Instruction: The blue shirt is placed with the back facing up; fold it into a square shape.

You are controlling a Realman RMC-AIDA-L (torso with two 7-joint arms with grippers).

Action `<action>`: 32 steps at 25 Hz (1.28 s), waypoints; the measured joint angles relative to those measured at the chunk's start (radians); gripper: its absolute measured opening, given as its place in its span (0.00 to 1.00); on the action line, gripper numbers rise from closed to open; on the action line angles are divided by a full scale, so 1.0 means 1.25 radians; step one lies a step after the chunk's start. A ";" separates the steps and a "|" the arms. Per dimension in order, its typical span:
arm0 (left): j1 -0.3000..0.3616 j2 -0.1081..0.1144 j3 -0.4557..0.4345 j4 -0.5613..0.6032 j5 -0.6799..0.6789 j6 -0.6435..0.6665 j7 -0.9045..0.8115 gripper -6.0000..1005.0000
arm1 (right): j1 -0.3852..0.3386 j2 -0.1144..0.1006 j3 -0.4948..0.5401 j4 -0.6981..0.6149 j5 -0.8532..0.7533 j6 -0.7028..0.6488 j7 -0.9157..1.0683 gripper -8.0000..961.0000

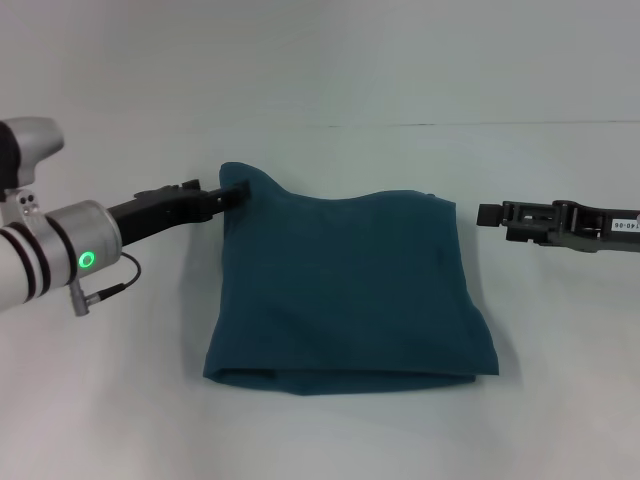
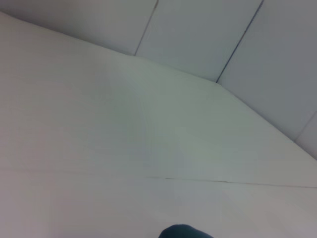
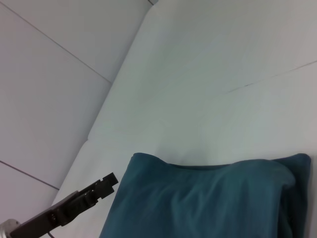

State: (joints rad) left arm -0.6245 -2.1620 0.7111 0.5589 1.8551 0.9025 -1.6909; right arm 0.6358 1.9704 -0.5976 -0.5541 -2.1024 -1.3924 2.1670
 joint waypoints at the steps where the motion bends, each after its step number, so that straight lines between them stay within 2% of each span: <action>1: -0.003 0.000 0.001 -0.003 0.000 -0.002 0.001 0.89 | 0.000 0.000 0.000 0.001 0.000 0.000 0.000 0.95; 7: -0.019 0.000 0.009 -0.017 0.001 -0.012 0.003 0.88 | -0.004 0.002 0.000 0.004 -0.001 0.007 0.000 0.95; 18: -0.033 -0.002 0.065 -0.038 0.001 -0.068 0.010 0.87 | -0.007 0.007 0.002 0.005 0.001 0.009 0.000 0.95; 24: -0.029 -0.002 0.070 -0.039 -0.002 -0.104 0.022 0.67 | -0.009 0.009 0.003 0.005 0.003 0.010 -0.004 0.95; 29: -0.029 -0.002 0.071 -0.039 0.002 -0.113 0.022 0.45 | -0.010 0.009 0.004 0.005 0.004 0.010 -0.007 0.95; 32: -0.027 -0.002 0.072 -0.039 0.003 -0.113 0.022 0.38 | -0.010 0.010 0.003 0.005 0.004 0.010 -0.011 0.95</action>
State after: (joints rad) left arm -0.6582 -2.1644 0.8007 0.5108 1.8589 0.7611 -1.6630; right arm 0.6227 1.9825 -0.5935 -0.5476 -2.0970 -1.3804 2.1533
